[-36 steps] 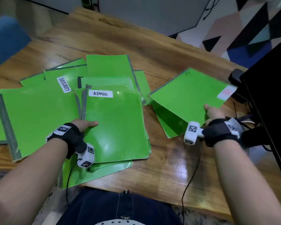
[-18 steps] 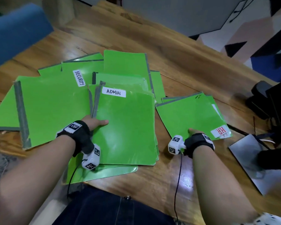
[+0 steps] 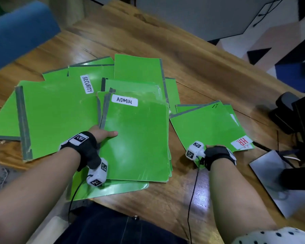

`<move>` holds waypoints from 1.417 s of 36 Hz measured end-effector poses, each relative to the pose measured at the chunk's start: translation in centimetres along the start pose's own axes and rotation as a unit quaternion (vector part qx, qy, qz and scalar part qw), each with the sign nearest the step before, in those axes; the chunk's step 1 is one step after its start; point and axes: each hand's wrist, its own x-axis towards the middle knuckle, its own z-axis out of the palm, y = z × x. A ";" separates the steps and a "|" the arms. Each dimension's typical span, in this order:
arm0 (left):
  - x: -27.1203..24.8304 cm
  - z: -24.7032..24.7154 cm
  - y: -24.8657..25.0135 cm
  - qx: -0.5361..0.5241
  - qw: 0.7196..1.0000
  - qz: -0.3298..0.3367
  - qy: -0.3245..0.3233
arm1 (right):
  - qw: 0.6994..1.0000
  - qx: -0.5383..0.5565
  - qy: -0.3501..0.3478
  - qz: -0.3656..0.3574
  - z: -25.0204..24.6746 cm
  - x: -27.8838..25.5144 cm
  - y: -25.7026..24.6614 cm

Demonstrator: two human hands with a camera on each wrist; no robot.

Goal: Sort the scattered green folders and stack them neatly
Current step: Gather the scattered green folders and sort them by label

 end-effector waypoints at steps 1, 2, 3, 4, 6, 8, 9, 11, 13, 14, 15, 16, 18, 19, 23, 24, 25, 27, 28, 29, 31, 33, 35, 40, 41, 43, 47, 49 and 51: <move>0.1 0.0 0.0 -0.001 1.000 -0.001 0.001 | 0.995 0.095 -0.024 0.001 0.1 0.9 0.3; 0.1 0.1 0.0 0.000 1.000 0.000 0.002 | 0.983 0.179 -0.028 0.010 -0.1 1.3 0.6; 0.1 0.1 0.0 0.002 1.000 0.000 0.004 | 0.969 0.244 -0.020 0.018 -0.6 1.3 0.9; 0.2 0.1 0.0 0.004 1.000 0.001 0.005 | 0.954 0.299 -0.002 0.026 -1.2 1.1 1.1; 0.1 0.1 0.1 0.008 1.000 0.004 0.006 | 0.918 0.391 0.056 0.009 -2.8 1.5 1.3; 0.0 0.1 0.2 0.014 1.000 0.006 0.008 | 0.892 0.437 0.113 0.003 -4.6 1.8 0.7; 0.0 0.0 0.2 0.017 1.000 0.008 0.008 | 0.891 0.425 0.160 -0.005 -5.5 1.1 0.2; -0.3 0.1 0.3 0.020 1.000 0.010 0.012 | 0.869 0.430 0.241 -0.049 -6.9 0.5 -0.5; -0.5 0.2 0.3 0.022 1.000 0.014 0.012 | 0.838 0.482 0.221 -0.132 -8.3 -1.2 -1.2; -0.6 0.2 0.4 0.022 1.000 0.016 0.013 | 0.825 0.500 0.200 -0.173 -8.9 -1.9 -1.3; -0.6 0.2 0.4 0.022 1.000 0.016 0.012 | 0.816 0.513 0.173 -0.206 -9.5 -2.5 -1.4; -0.7 0.2 0.4 0.021 1.000 0.017 0.010 | 0.813 0.515 0.148 -0.229 -9.9 -3.2 -1.4; -1.0 0.1 0.4 0.018 1.000 0.017 0.003 | 0.822 0.499 0.113 -0.248 -9.9 -4.0 -1.3; -1.0 0.1 0.4 0.016 1.000 0.017 0.000 | 0.829 0.490 0.093 -0.252 -9.6 -4.3 -1.3; -1.6 0.0 0.5 -0.016 1.000 0.021 -0.014 | 0.866 0.437 0.007 -0.242 -6.5 -5.2 -1.3; -1.7 -0.1 0.5 -0.043 0.999 0.022 -0.017 | 0.880 0.409 -0.015 -0.241 -5.3 -5.4 -1.4; -1.6 -0.2 0.5 -0.081 0.996 0.021 -0.023 | 0.894 0.375 -0.034 -0.242 -4.0 -5.5 -1.4; -1.5 -0.3 0.4 -0.155 0.987 0.011 -0.039 | 0.929 0.273 -0.044 -0.246 -1.4 -5.5 -1.6; -1.5 -0.4 0.3 -0.174 0.983 0.007 -0.048 | 0.944 0.217 -0.033 -0.246 -0.3 -5.5 -1.9; -1.6 -0.3 0.3 -0.181 0.981 0.006 -0.062 | 0.956 0.173 -0.013 -0.237 0.6 -5.5 -1.9; -1.6 -0.3 0.1 -0.181 0.980 0.014 -0.081 | 0.964 0.150 0.024 -0.217 1.8 -5.4 -2.1; -1.3 -0.4 -0.1 -0.166 0.980 0.028 -0.105 | 0.965 0.150 0.042 -0.211 2.5 -5.3 -2.4; -0.8 -0.6 -0.5 -0.149 0.980 0.035 -0.124 | 0.966 0.138 0.028 -0.216 3.0 -5.2 -3.0; 0.2 -0.4 -0.5 -0.090 0.984 0.036 -0.152 | 0.968 0.101 -0.014 -0.231 4.7 -6.1 -4.3; -0.5 -0.5 -0.1 -0.085 0.984 0.032 -0.153 | 0.968 0.092 -0.019 -0.233 5.0 -6.3 -4.5; -2.1 -0.6 0.6 -0.080 0.987 0.025 -0.139 | 0.968 0.070 -0.034 -0.237 5.7 -6.6 -4.8; -2.6 -0.3 1.1 -0.072 0.992 0.007 -0.102 | 0.970 0.015 -0.066 -0.232 7.2 -6.9 -4.8; -2.4 0.0 1.1 -0.067 0.994 -0.003 -0.082 | 0.970 0.013 -0.072 -0.232 7.6 -7.1 -4.8; -2.4 0.2 1.2 -0.066 0.996 -0.005 -0.062 | 0.966 0.016 -0.086 -0.243 8.0 -7.5 -5.1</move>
